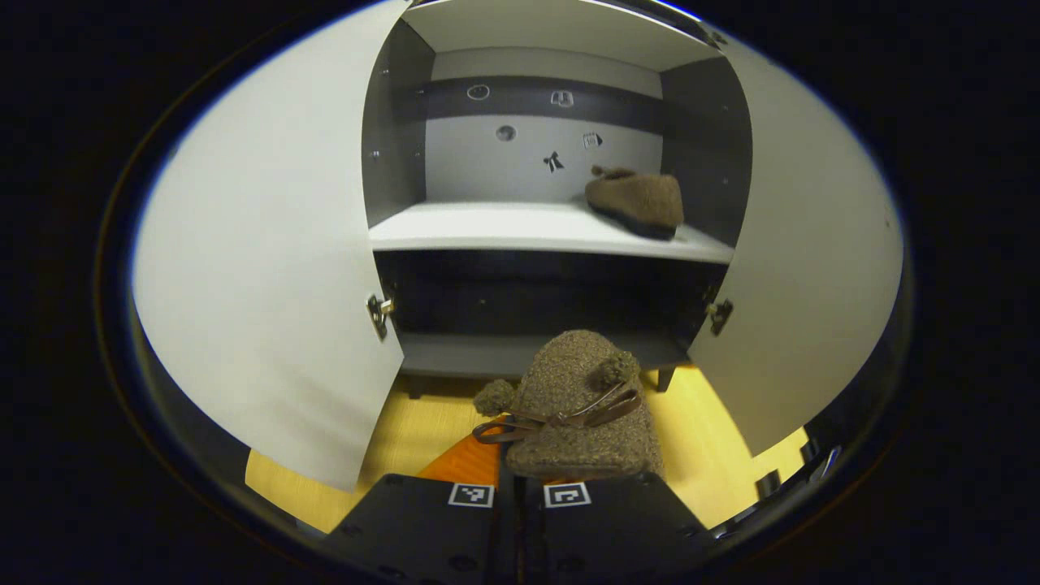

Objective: Grab one shoe with the right hand and put it into the shoe cabinet, grab the other shoe with the left hand and put it into the shoe cabinet; then close the right door with the right hand and the left door with the left hand.

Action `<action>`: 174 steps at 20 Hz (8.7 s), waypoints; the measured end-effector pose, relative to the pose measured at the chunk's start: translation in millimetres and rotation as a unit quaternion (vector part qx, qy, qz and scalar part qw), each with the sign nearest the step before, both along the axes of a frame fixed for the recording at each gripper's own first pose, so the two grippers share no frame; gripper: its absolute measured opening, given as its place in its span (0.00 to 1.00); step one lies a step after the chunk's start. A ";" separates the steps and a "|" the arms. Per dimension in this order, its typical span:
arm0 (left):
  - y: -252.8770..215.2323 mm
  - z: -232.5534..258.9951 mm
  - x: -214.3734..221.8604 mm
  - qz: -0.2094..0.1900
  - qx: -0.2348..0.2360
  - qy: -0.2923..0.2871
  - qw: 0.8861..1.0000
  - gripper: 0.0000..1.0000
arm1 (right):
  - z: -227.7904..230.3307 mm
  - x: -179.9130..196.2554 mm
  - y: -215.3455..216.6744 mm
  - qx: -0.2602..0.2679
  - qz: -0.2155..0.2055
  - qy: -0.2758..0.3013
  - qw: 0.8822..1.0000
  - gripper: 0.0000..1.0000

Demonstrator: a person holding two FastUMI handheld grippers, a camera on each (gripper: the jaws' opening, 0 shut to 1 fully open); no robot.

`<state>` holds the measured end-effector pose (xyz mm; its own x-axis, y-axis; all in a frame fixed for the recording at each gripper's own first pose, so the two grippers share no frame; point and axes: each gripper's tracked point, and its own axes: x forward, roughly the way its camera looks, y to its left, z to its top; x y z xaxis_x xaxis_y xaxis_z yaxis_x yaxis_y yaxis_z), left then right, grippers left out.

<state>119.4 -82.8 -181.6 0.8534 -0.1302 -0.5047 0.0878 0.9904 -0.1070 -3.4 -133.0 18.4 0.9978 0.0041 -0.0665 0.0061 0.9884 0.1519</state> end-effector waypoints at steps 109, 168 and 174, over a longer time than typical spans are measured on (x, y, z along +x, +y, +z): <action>92.3 209.1 -154.3 0.041 0.018 -0.237 0.971 0.96 | 19.0 54.6 2.6 -0.016 -0.030 -0.052 0.998 0.98; 163.3 193.9 -40.8 0.094 0.020 -0.252 0.963 0.89 | 17.5 41.1 136.2 0.002 0.098 -0.029 0.995 0.98; 105.2 190.1 -30.0 0.043 -0.011 -0.243 0.969 0.94 | 16.8 44.0 136.0 0.002 0.098 -0.032 0.995 0.98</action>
